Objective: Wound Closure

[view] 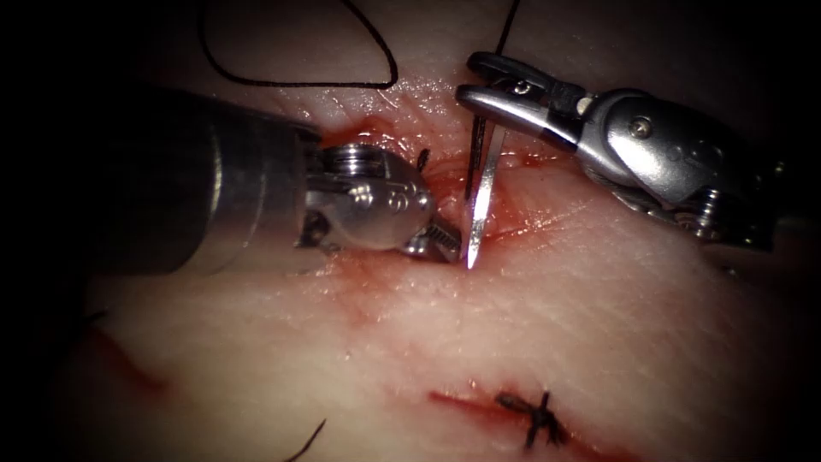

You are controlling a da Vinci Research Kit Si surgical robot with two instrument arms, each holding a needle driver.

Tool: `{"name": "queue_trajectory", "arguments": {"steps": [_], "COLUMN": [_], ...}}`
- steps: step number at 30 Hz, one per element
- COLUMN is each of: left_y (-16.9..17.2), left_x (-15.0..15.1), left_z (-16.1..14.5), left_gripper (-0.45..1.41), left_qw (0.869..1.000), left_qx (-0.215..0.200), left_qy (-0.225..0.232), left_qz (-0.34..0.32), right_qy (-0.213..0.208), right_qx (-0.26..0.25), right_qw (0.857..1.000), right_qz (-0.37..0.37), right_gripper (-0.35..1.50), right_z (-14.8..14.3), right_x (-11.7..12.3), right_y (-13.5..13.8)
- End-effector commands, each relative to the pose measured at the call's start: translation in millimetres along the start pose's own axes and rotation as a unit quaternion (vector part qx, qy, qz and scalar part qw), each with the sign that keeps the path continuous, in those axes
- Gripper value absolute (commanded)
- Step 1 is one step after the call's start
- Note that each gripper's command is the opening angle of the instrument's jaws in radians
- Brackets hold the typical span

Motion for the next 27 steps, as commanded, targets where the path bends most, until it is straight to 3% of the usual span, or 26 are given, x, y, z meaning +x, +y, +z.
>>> {"name": "queue_trajectory", "arguments": {"steps": [1, 11, 27], "left_y": [-0.2, 0.3, -0.4], "left_x": [0.4, 1.2, 0.5], "left_z": [0.6, 0.4, 0.3], "left_gripper": [0.27, 0.22, 0.12], "left_qw": [1.000, 1.000, 1.000], "left_qx": [-0.002, -0.004, -0.006], "left_qy": [0.002, 0.013, 0.018], "left_qz": [-0.002, -0.004, -0.007], "right_qy": [-0.001, -0.006, 0.001], "right_qx": [-0.003, -0.019, -0.025], "right_qw": [1.000, 0.999, 0.999], "right_qz": [-0.015, -0.037, -0.035], "right_gripper": [-0.35, -0.35, -0.35], "right_z": [0.8, 0.9, 1.2], "right_x": [-0.6, -1.7, -0.7], "right_y": [0.6, 0.1, -0.5]}}
